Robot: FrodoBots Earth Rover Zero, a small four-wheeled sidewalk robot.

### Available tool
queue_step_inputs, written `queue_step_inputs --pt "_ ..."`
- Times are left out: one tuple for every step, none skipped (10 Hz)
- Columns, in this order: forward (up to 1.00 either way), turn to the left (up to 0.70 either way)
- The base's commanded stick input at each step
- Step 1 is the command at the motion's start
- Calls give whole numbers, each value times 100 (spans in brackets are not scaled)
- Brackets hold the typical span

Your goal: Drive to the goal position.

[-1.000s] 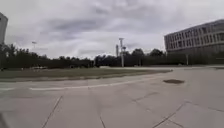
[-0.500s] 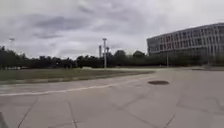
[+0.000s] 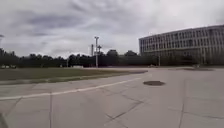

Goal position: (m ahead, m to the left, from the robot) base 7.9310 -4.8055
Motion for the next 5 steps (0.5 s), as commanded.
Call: queue_step_inputs --pt "70 0" --pt "70 0" --pt "70 0" --pt "70 -18" --pt "70 -30"
